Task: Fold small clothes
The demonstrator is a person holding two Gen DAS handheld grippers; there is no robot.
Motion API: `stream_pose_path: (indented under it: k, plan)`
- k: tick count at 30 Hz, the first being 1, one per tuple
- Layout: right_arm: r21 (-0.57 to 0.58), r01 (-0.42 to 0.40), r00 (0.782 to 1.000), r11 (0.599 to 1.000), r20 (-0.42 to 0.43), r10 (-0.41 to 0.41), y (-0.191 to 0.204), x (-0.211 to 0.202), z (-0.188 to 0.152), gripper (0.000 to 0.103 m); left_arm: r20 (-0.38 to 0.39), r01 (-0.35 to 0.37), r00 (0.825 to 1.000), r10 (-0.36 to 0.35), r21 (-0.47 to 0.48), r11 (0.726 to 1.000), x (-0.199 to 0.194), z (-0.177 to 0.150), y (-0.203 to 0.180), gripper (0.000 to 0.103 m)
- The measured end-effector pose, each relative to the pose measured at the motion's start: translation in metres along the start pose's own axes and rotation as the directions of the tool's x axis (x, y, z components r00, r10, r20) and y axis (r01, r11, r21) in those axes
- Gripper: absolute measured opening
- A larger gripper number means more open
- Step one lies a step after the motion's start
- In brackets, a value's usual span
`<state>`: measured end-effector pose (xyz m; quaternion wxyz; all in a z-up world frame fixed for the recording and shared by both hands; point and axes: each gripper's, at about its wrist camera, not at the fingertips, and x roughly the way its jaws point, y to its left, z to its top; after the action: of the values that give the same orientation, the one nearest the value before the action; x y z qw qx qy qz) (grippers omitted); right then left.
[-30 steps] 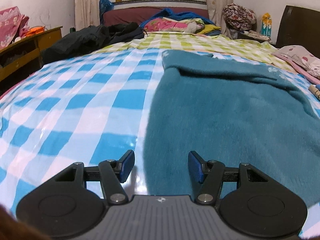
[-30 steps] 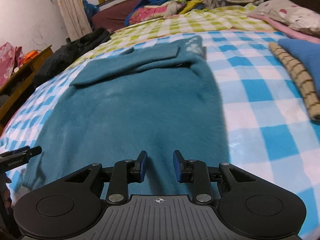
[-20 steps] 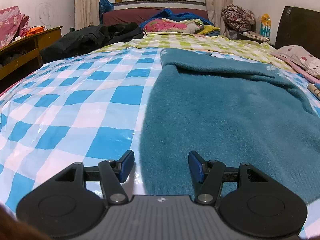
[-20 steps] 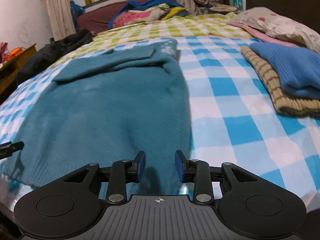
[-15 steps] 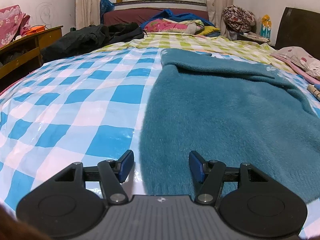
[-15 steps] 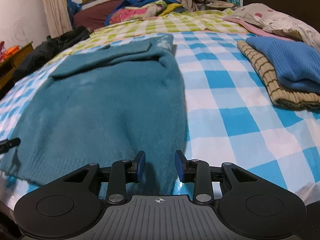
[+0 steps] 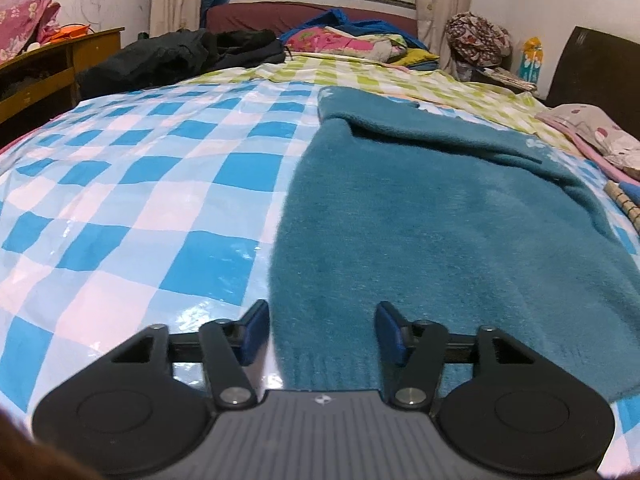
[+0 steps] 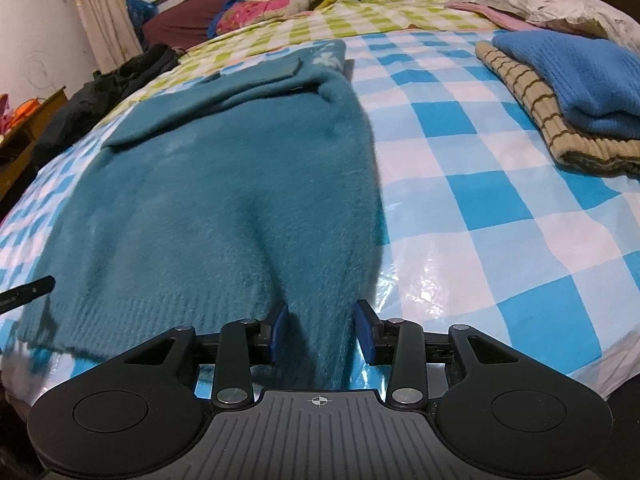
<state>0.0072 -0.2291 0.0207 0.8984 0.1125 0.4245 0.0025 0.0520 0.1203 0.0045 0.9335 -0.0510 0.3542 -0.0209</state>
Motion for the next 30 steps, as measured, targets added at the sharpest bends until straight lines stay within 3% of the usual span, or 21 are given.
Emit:
stream_pose_path:
  k: [6, 18, 23, 27, 30]
  plan:
    - [0.067, -0.065, 0.998, 0.996, -0.016, 0.066, -0.007, -0.002, 0.005, 0.019, -0.005, 0.003, 1.000, -0.003, -0.012, 1.000, -0.003, 0.003, 0.000, 0.049]
    - [0.076, -0.135, 0.991, 0.988, -0.011, 0.136, -0.013, 0.006, 0.002, 0.024, -0.012, -0.011, 1.000, 0.011, 0.014, 1.000, -0.005, -0.003, -0.005, 0.048]
    - [0.147, -0.188, 0.982, 0.971, 0.002, 0.190, -0.017, 0.006, 0.005, 0.017, -0.004, 0.033, 0.999, -0.034, -0.045, 0.998, -0.009, 0.002, 0.000, 0.019]
    - [0.218, -0.262, 0.965, 0.940, 0.054, 0.256, -0.019, 0.000, 0.011, 0.015, 0.026, 0.132, 0.991, -0.129, -0.170, 0.977, -0.015, 0.011, 0.009, 0.017]
    - [0.254, -0.336, 0.941, 0.907, 0.116, 0.317, -0.016, -0.005, 0.021, 0.015, 0.066, 0.229, 0.973, -0.219, -0.260, 0.938, -0.016, 0.022, 0.012, 0.017]
